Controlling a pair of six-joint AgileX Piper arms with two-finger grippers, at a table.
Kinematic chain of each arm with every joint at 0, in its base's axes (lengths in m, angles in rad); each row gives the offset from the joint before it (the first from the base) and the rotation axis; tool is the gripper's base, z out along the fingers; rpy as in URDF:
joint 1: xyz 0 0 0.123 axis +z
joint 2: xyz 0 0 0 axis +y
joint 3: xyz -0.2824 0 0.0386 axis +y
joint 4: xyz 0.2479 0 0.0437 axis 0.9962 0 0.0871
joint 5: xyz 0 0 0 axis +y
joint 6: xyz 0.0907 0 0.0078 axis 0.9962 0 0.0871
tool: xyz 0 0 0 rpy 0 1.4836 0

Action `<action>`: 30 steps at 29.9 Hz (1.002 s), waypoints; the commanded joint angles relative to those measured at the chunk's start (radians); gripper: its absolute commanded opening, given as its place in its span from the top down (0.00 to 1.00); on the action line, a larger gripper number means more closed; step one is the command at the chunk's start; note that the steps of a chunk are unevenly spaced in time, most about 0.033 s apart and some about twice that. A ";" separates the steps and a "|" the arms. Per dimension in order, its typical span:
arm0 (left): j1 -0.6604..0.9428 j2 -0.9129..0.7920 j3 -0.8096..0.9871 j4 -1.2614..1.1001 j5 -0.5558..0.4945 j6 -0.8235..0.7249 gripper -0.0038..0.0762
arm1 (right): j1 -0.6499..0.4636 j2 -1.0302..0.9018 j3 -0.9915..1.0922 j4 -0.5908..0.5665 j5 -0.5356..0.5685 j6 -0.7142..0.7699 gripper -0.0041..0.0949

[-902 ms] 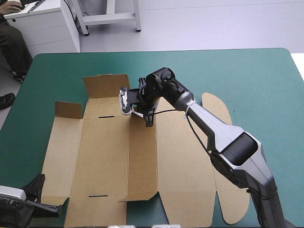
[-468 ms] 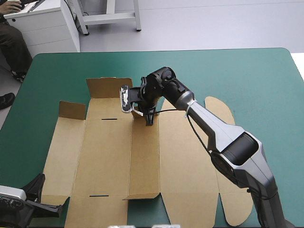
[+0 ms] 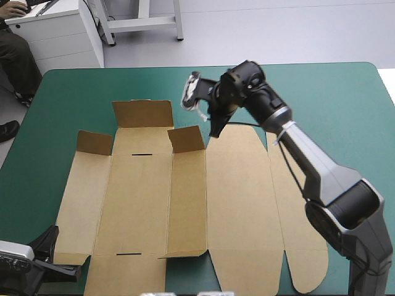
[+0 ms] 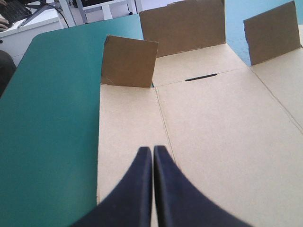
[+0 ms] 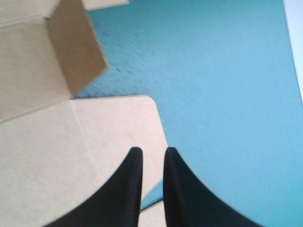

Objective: Fold the box

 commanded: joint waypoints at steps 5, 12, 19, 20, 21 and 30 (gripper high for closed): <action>-0.002 -0.012 -0.031 0.004 -0.069 -0.004 0.96 | -0.253 -0.238 0.035 0.215 0.024 0.173 0.97; -0.002 -0.012 -0.031 0.004 -0.069 -0.004 0.96 | -0.493 -0.459 0.374 0.252 0.024 0.230 0.97; -0.002 0.030 -0.057 0.004 -0.067 -0.006 0.96 | -0.719 -0.694 0.795 0.414 -0.124 0.182 0.97; -0.002 0.053 -0.075 0.004 -0.065 -0.006 0.96 | -0.742 -0.722 0.833 0.425 -0.141 0.182 0.97; -0.002 0.075 -0.098 0.004 -0.064 -0.006 0.96 | -0.756 -0.745 0.858 0.432 -0.154 0.184 0.97; -0.002 0.419 -0.393 0.068 0.111 -0.095 0.96 | -0.794 -0.809 0.954 0.505 -0.173 0.192 0.97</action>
